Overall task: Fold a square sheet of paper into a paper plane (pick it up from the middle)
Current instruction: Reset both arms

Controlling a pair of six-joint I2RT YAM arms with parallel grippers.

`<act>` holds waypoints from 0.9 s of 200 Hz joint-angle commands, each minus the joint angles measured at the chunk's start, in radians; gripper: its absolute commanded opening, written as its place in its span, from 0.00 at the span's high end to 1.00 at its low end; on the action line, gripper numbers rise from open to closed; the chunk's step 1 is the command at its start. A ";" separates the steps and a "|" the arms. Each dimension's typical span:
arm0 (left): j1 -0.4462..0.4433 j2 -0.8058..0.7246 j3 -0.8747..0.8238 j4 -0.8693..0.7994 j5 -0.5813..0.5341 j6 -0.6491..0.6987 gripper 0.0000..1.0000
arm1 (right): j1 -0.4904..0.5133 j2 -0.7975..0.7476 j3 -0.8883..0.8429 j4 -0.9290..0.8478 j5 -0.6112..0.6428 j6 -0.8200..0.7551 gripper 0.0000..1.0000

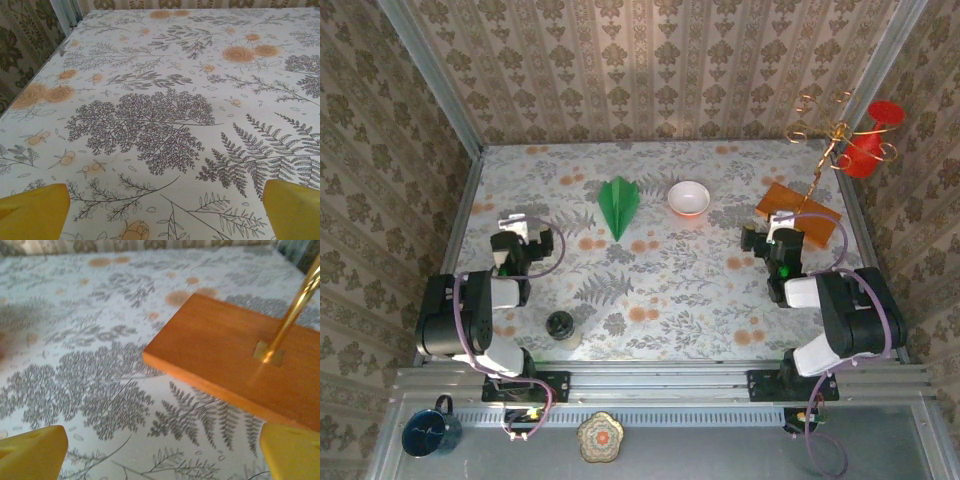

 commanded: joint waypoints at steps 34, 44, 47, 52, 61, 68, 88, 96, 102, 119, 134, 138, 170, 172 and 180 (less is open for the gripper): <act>-0.045 0.014 0.035 0.027 -0.059 0.061 0.00 | -0.007 0.006 0.056 0.009 -0.040 -0.018 0.00; -0.044 0.013 0.036 0.022 -0.058 0.060 0.00 | -0.007 0.005 0.055 0.006 -0.041 -0.018 0.00; -0.045 0.013 0.035 0.024 -0.058 0.061 0.00 | -0.007 0.006 0.055 0.005 -0.041 -0.018 0.00; -0.047 0.014 0.033 0.028 -0.059 0.062 0.00 | -0.007 0.006 0.056 0.008 -0.039 -0.018 0.00; -0.048 0.013 0.033 0.029 -0.062 0.064 0.00 | -0.007 0.005 0.056 0.006 -0.041 -0.018 0.00; -0.048 0.014 0.032 0.029 -0.063 0.064 0.00 | -0.008 0.006 0.055 0.007 -0.041 -0.018 0.00; -0.048 0.015 0.032 0.029 -0.062 0.064 0.00 | -0.007 0.007 0.055 0.007 -0.041 -0.018 0.00; -0.048 0.015 0.033 0.030 -0.063 0.064 0.00 | -0.007 0.006 0.056 0.007 -0.041 -0.018 0.00; -0.048 0.014 0.032 0.029 -0.063 0.063 0.00 | -0.007 0.006 0.055 0.007 -0.041 -0.018 0.00; -0.048 0.014 0.035 0.028 -0.061 0.065 0.00 | -0.007 0.006 0.055 0.007 -0.041 -0.018 0.00; -0.047 0.014 0.034 0.028 -0.061 0.065 0.00 | -0.008 0.006 0.055 0.006 -0.041 -0.018 0.00; -0.049 0.014 0.035 0.026 -0.060 0.066 0.00 | -0.007 0.006 0.057 0.006 -0.041 -0.018 0.00; -0.045 0.016 0.039 0.019 -0.054 0.060 0.00 | -0.008 0.006 0.057 0.005 -0.042 -0.018 0.00; -0.045 0.016 0.039 0.018 -0.054 0.061 0.00 | -0.008 0.006 0.057 0.005 -0.041 -0.018 0.00; -0.045 0.015 0.039 0.019 -0.053 0.063 0.00 | -0.008 0.006 0.057 0.005 -0.041 -0.018 0.00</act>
